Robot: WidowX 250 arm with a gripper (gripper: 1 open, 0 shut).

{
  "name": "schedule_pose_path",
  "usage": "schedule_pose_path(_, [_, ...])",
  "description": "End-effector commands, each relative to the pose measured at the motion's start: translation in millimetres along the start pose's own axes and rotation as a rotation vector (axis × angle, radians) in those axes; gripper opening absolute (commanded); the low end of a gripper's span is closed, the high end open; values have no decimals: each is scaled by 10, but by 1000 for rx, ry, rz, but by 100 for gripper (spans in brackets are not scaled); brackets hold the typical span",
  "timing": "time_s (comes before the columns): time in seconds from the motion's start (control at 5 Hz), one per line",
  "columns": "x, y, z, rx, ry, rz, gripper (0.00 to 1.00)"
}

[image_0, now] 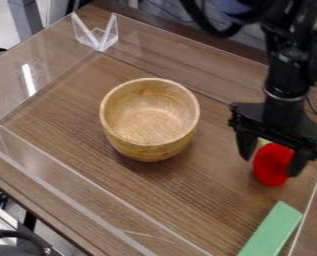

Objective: Move the red fruit to the left

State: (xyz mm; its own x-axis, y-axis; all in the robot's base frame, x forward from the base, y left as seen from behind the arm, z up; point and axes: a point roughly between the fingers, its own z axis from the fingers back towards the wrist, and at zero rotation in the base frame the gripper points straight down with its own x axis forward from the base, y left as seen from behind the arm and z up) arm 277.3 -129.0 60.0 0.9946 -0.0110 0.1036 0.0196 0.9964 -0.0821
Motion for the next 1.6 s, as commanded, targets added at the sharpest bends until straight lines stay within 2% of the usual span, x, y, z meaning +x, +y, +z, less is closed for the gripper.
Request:
schedule_pose_path(0.0, [84, 118, 183, -13, -57, 29, 0])
schedule_pose_path(0.2, [94, 224, 277, -20, -67, 55, 100])
schedule_pose_path(0.4, [76, 132, 258, -18, -81, 92, 100])
schedule_pose_path(0.6, [98, 206, 214, -12, -81, 128, 0])
schedule_pose_path(0.8, [116, 283, 229, -9, -87, 159, 0])
schedule_pose_path(1.0, [84, 310, 429, -19, -119, 202, 0])
schedule_pose_path(1.2, [57, 369, 708, -38, -157, 248, 0])
schedule_pose_path(1.4, [-46, 444, 898, -57, -164, 244, 0])
